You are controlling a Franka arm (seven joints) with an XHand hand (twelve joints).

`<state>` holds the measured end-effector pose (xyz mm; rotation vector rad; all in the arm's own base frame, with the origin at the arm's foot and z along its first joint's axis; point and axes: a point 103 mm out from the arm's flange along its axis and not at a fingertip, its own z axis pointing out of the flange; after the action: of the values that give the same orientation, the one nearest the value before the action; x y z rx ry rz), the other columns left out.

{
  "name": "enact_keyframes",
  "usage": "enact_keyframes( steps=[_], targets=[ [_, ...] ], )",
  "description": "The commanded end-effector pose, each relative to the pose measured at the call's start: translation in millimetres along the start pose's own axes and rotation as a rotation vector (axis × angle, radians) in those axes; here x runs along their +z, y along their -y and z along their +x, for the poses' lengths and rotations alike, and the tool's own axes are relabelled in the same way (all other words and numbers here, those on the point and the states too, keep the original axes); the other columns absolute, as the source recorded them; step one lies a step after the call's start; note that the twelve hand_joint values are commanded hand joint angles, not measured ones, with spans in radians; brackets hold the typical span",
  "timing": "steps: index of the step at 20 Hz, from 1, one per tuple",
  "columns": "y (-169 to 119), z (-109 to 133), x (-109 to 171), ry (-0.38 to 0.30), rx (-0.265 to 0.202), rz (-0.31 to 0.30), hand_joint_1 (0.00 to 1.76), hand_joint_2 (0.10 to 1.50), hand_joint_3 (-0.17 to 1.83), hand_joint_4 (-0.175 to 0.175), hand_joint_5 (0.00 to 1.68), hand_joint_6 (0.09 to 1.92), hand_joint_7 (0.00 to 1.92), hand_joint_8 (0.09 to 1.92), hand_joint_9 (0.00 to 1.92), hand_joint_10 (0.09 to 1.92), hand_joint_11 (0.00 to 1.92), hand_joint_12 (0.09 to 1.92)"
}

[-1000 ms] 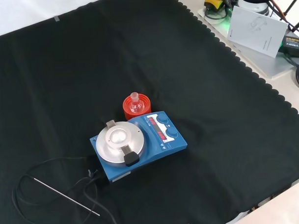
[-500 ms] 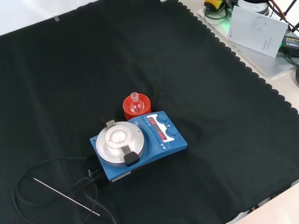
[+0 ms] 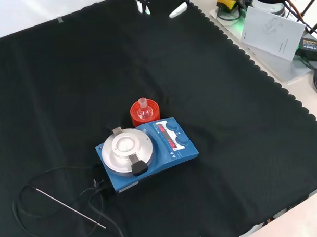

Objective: Pick up the round-bottom flask.

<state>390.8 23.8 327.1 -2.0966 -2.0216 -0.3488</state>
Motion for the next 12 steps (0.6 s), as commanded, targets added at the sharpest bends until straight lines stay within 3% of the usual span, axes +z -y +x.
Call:
enact_keyframes(
  steps=[1,4,8,12],
  targets=[
    [-11,8,20,0.027,0.001,-0.014,0.88,0.47,0.93,-0.175,0.52,0.88,0.85,0.93,0.84,0.93,0.54,1.40],
    [-20,21,36,0.022,-0.009,-0.015,0.88,0.47,0.93,-0.175,0.52,0.88,0.85,0.93,0.84,0.93,0.54,1.40],
    [-31,19,43,-0.002,-0.003,-0.029,0.88,0.47,0.93,-0.175,0.52,0.89,0.85,0.93,0.84,0.93,0.53,1.40],
    [-37,19,56,-0.016,-0.026,-0.030,0.88,0.47,0.93,-0.175,0.53,0.89,0.85,0.93,0.84,0.93,0.54,1.40]
  ],
)
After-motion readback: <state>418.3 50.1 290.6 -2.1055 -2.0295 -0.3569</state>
